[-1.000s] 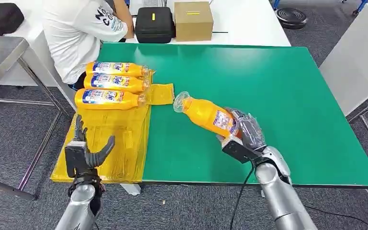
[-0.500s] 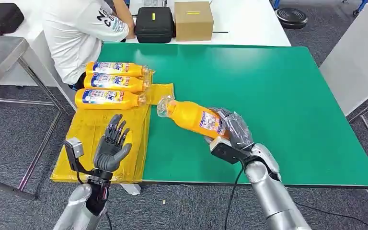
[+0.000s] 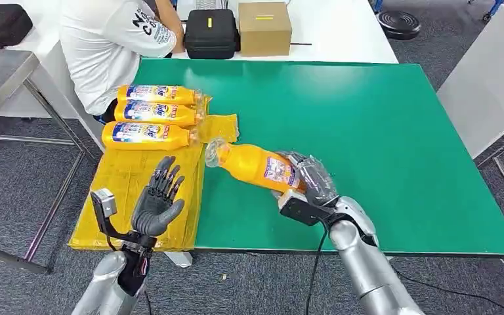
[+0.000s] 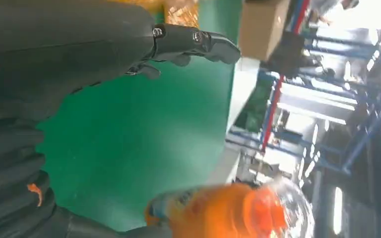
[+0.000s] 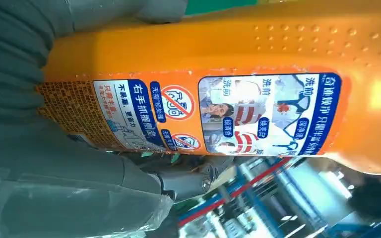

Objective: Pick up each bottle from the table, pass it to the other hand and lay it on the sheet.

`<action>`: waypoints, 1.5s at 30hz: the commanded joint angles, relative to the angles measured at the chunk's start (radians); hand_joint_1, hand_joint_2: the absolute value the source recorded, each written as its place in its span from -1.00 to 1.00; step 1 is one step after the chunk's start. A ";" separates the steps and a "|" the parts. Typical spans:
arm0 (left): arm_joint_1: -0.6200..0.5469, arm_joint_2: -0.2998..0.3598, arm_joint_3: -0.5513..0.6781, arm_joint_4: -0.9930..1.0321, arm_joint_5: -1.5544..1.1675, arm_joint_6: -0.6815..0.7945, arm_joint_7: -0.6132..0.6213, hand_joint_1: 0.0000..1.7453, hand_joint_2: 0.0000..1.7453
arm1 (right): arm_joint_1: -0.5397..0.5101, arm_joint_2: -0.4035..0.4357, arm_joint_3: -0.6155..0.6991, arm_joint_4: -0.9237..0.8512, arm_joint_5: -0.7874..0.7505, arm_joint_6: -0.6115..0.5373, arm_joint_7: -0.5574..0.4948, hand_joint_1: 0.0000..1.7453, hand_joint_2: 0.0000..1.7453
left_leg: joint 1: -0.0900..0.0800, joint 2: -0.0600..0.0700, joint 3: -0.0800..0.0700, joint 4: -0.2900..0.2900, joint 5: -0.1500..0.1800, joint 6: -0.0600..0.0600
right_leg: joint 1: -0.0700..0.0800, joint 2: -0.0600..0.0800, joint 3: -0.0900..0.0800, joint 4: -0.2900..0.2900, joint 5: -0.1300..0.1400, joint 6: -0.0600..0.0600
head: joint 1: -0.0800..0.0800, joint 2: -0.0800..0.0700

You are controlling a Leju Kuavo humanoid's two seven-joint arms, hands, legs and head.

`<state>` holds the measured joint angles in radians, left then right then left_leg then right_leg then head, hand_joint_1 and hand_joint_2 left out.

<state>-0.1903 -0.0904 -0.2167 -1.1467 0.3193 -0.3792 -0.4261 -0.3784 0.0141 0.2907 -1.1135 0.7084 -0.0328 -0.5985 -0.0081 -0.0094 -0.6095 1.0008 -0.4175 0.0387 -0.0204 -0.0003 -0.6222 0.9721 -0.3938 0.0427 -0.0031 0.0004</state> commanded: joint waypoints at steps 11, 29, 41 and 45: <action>-0.054 0.037 -0.063 -0.014 0.051 -0.044 0.018 -1.00 1.00 | -0.136 0.093 0.209 0.290 -0.065 0.102 -0.076 1.00 1.00 | 0.002 0.002 0.005 0.000 -0.002 -0.003 | 0.002 0.001 0.005 0.000 -0.002 -0.002 | 0.000 0.000; -0.088 0.032 -0.094 0.013 0.069 -0.061 0.027 -1.00 1.00 | -0.128 0.093 0.232 0.296 -0.068 0.061 -0.018 1.00 1.00 | 0.002 0.001 0.004 0.000 -0.002 -0.003 | 0.002 0.001 0.004 0.000 -0.002 -0.002 | 0.000 0.000; -0.083 0.033 -0.119 -0.004 0.069 -0.049 0.041 -1.00 1.00 | -0.128 0.111 0.197 0.296 -0.040 -0.006 0.012 1.00 1.00 | 0.002 0.000 0.003 0.000 -0.002 -0.002 | 0.002 0.000 0.003 0.000 -0.002 -0.002 | 0.000 0.000; -0.066 0.036 -0.126 -0.021 0.067 -0.043 0.041 -1.00 1.00 | -0.137 0.131 0.198 0.285 -0.040 -0.011 0.007 1.00 1.00 | 0.002 0.001 0.005 0.001 -0.003 -0.003 | 0.003 0.001 0.004 0.000 -0.003 -0.003 | 0.000 0.000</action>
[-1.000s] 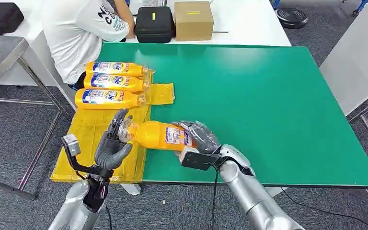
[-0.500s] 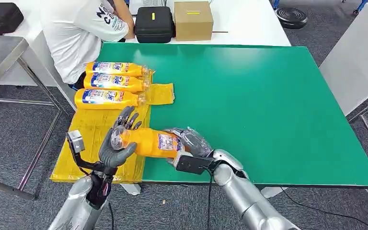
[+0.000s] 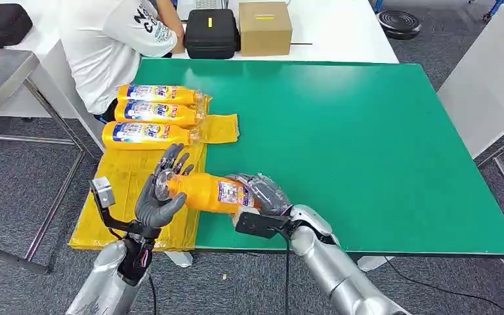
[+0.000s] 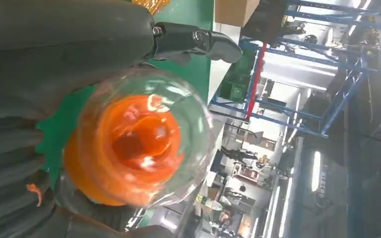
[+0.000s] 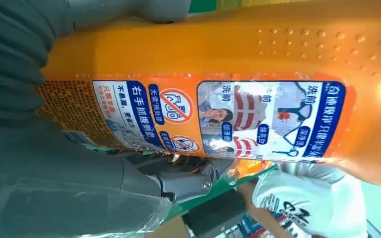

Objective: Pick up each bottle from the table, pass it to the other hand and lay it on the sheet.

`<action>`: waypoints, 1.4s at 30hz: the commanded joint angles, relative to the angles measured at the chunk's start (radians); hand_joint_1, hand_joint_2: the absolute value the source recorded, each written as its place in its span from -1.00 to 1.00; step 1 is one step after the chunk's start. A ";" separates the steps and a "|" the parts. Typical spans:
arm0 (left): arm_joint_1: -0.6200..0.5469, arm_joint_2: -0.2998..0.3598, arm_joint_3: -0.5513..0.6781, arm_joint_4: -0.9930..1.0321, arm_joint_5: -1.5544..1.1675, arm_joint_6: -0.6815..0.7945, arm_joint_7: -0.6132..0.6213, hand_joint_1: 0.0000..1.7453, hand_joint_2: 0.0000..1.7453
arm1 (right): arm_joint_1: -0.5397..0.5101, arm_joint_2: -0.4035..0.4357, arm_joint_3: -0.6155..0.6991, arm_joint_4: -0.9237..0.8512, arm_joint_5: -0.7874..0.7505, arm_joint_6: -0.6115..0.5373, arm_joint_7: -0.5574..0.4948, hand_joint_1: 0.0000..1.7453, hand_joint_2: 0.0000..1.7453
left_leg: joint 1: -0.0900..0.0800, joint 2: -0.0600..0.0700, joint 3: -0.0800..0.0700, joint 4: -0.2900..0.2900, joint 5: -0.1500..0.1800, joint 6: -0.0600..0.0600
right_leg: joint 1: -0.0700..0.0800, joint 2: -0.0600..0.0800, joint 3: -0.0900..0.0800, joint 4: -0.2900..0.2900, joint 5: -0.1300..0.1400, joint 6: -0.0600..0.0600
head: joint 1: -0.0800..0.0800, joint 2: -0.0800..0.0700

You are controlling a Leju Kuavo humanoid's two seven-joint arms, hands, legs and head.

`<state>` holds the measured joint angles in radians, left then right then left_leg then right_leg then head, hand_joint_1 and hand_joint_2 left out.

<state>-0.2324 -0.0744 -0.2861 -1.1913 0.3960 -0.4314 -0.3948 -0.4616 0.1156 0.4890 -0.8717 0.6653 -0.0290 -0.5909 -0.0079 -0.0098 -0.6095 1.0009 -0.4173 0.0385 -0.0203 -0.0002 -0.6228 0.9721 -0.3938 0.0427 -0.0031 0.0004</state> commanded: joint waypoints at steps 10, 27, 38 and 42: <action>-0.010 0.021 -0.057 0.000 -0.006 0.024 0.007 -1.00 1.00 | -0.080 0.069 0.013 0.081 0.000 -0.011 0.001 1.00 1.00 | 0.002 0.003 0.004 0.001 -0.003 -0.003 | 0.002 0.003 0.004 0.000 -0.002 -0.002 | 0.000 0.000; -0.019 0.003 -0.029 -0.021 0.046 0.064 0.014 -1.00 1.00 | -0.077 0.069 0.052 0.128 0.014 0.005 0.000 1.00 1.00 | 0.001 0.001 0.002 0.000 -0.001 -0.002 | 0.001 0.000 0.002 0.000 -0.001 -0.001 | 0.000 0.000; -0.062 -0.021 -0.044 0.051 0.090 0.084 0.011 -1.00 1.00 | -0.036 0.061 0.044 0.114 0.044 -0.009 0.021 1.00 1.00 | 0.002 -0.001 0.005 0.000 -0.002 -0.002 | 0.002 -0.002 0.006 -0.001 -0.002 -0.002 | 0.000 0.000; -0.067 -0.023 -0.048 0.051 0.091 0.086 0.011 -1.00 1.00 | -0.035 0.061 0.044 0.108 0.045 -0.007 0.022 1.00 1.00 | 0.002 -0.002 0.003 0.000 -0.001 -0.002 | 0.002 -0.002 0.003 -0.001 -0.002 -0.002 | 0.000 0.000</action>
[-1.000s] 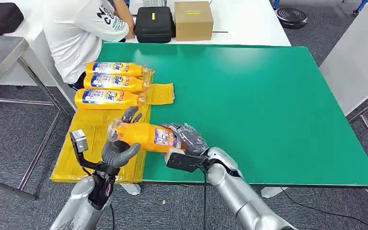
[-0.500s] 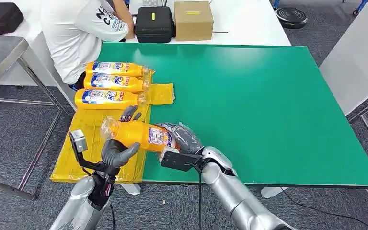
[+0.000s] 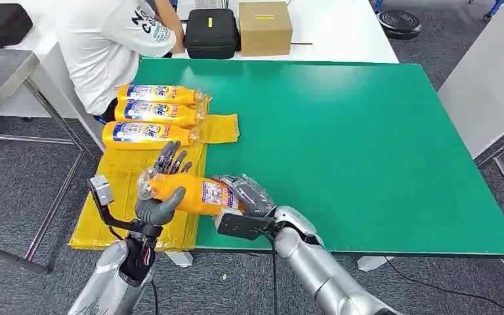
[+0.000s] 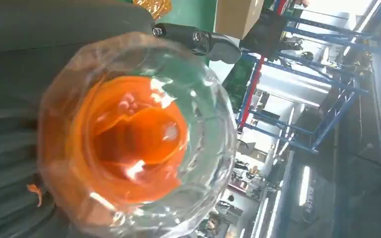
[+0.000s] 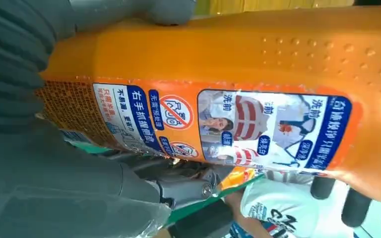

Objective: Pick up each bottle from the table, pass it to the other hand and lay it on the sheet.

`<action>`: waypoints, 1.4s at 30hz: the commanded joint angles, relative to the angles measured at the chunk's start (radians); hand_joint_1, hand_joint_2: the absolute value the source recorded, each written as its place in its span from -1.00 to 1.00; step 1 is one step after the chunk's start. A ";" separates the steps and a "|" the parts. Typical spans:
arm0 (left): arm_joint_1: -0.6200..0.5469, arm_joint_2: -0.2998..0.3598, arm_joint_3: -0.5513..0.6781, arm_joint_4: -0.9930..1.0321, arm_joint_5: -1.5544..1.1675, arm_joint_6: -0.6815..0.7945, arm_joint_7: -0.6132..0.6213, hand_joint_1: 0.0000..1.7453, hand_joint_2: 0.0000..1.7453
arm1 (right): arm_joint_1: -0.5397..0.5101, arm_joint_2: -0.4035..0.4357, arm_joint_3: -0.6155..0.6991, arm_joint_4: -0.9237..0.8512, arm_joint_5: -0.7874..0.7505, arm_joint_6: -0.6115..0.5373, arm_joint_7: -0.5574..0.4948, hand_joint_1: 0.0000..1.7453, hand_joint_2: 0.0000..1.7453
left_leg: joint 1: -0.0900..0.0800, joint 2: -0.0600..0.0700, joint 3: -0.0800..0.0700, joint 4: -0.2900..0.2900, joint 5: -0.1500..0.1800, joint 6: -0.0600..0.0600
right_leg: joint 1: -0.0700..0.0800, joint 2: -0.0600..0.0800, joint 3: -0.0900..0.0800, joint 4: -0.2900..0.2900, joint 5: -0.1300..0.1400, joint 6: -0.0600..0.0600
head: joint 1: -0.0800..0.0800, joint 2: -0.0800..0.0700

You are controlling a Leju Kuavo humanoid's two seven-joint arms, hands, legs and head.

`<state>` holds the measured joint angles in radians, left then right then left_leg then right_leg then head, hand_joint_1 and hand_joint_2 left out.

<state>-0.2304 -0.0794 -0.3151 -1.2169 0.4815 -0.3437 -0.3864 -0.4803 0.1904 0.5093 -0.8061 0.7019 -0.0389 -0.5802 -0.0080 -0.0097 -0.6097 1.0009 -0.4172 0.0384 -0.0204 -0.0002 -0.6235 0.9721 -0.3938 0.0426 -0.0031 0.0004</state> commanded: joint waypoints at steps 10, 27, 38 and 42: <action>-0.062 -0.009 -0.068 0.012 0.005 -0.008 0.011 -1.00 1.00 | -0.015 -0.017 0.018 0.007 0.009 0.017 0.020 1.00 1.00 | 0.001 -0.001 0.002 0.001 -0.001 -0.002 | 0.002 -0.002 0.003 0.000 -0.002 -0.001 | 0.000 0.000; -0.045 0.012 -0.103 -0.010 -0.066 -0.023 -0.009 1.00 1.00 | -0.054 -0.012 -0.007 -0.003 -0.001 0.015 0.023 1.00 1.00 | 0.001 0.000 0.001 0.001 -0.001 -0.002 | 0.001 -0.001 0.002 0.001 -0.001 -0.001 | 0.000 0.000; -0.048 0.011 -0.102 -0.001 -0.085 -0.027 -0.012 1.00 1.00 | -0.065 -0.008 -0.010 -0.007 -0.005 0.017 0.026 1.00 1.00 | 0.000 0.000 0.001 0.000 -0.001 -0.001 | 0.000 0.000 0.001 0.000 -0.001 -0.001 | 0.000 0.000; -0.048 0.009 -0.097 -0.001 -0.093 -0.029 -0.012 1.00 1.00 | -0.070 -0.008 -0.008 -0.002 -0.007 0.012 0.027 1.00 1.00 | 0.002 0.001 0.003 0.001 -0.002 -0.002 | 0.002 0.000 0.004 0.001 -0.002 -0.002 | 0.000 0.000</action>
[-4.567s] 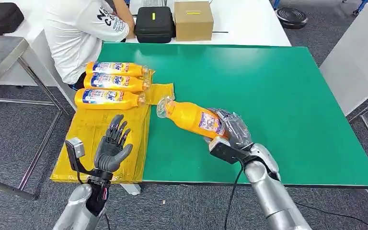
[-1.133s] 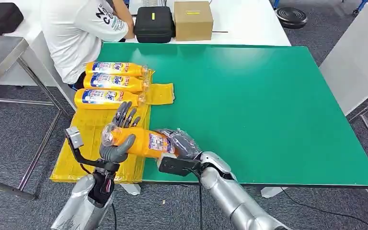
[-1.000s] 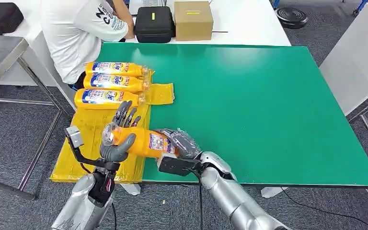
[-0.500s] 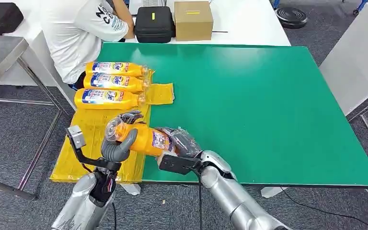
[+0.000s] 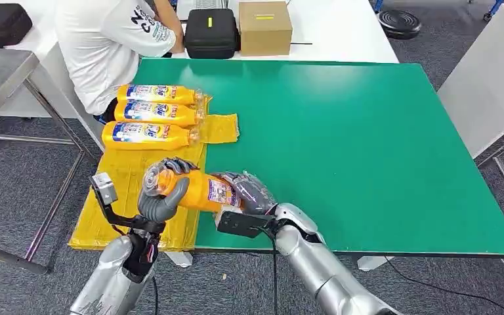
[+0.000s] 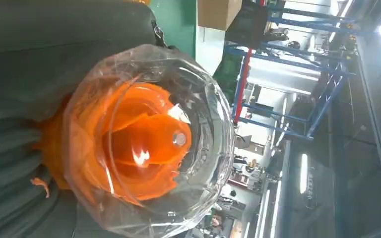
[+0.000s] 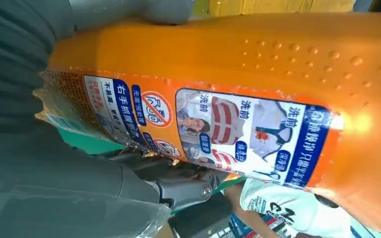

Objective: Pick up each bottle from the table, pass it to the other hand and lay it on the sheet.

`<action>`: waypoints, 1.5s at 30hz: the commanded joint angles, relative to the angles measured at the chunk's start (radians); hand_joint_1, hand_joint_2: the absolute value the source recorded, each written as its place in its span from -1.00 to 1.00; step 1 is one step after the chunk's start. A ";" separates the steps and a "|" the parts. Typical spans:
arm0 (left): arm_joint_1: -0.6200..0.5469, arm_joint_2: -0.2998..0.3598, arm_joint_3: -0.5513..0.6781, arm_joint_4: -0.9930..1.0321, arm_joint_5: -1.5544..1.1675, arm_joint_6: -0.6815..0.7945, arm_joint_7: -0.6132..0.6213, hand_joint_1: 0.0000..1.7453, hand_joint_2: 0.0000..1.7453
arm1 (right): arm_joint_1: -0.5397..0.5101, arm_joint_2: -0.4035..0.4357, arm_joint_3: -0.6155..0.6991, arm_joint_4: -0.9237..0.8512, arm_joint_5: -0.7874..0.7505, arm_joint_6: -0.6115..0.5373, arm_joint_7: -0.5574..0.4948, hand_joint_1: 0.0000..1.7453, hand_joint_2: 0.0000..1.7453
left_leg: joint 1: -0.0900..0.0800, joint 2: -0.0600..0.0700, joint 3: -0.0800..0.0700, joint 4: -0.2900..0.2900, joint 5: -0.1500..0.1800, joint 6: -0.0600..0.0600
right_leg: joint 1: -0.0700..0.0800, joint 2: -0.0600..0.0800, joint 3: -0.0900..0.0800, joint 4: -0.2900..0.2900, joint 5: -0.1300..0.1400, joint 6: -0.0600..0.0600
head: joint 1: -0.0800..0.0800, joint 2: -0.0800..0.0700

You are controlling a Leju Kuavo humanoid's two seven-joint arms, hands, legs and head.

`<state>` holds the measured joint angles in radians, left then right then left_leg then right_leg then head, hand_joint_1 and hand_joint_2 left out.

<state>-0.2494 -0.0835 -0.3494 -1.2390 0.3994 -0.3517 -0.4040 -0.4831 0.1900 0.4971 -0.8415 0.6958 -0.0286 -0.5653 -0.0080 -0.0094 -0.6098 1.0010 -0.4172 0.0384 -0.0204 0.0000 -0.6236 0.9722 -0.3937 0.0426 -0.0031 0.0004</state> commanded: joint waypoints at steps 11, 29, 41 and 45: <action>-0.032 -0.001 -0.035 0.031 -0.014 -0.012 0.012 1.00 1.00 | -0.063 0.010 -0.019 -0.001 -0.041 -0.067 0.030 -1.00 -1.00 | 0.002 0.001 0.004 0.001 -0.003 -0.002 | 0.002 0.001 0.004 0.001 -0.002 -0.002 | 0.000 0.000; -0.073 -0.018 0.051 0.113 -0.004 0.124 0.010 1.00 1.00 | -0.060 0.013 -0.030 -0.023 -0.155 0.052 -0.046 -1.00 -1.00 | 0.001 0.000 0.002 0.000 -0.001 -0.002 | 0.001 0.000 0.003 -0.001 -0.001 -0.001 | 0.000 0.000; -0.161 -0.015 0.155 0.270 -0.059 0.292 -0.055 1.00 1.00 | -0.071 0.003 -0.030 -0.028 -0.139 0.043 -0.043 -1.00 -1.00 | 0.002 -0.001 0.005 0.001 -0.002 -0.003 | 0.002 -0.002 0.005 0.000 -0.002 -0.002 | 0.000 0.000; -0.171 -0.020 0.234 0.271 -0.047 0.320 -0.091 1.00 1.00 | -0.078 -0.005 -0.038 -0.044 -0.148 0.050 -0.044 -1.00 -1.00 | 0.002 -0.001 0.003 0.001 -0.001 -0.003 | 0.002 -0.001 0.004 0.000 -0.002 -0.002 | 0.000 0.000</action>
<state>-0.3285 -0.0988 -0.2494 -1.1123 0.3456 -0.0663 -0.4555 -0.5169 0.2121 0.4726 -0.8816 0.5543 0.0057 -0.6088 -0.0079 -0.0095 -0.6099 1.0010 -0.4168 0.0382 -0.0203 -0.0001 -0.6237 0.9722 -0.3937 0.0426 -0.0027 0.0004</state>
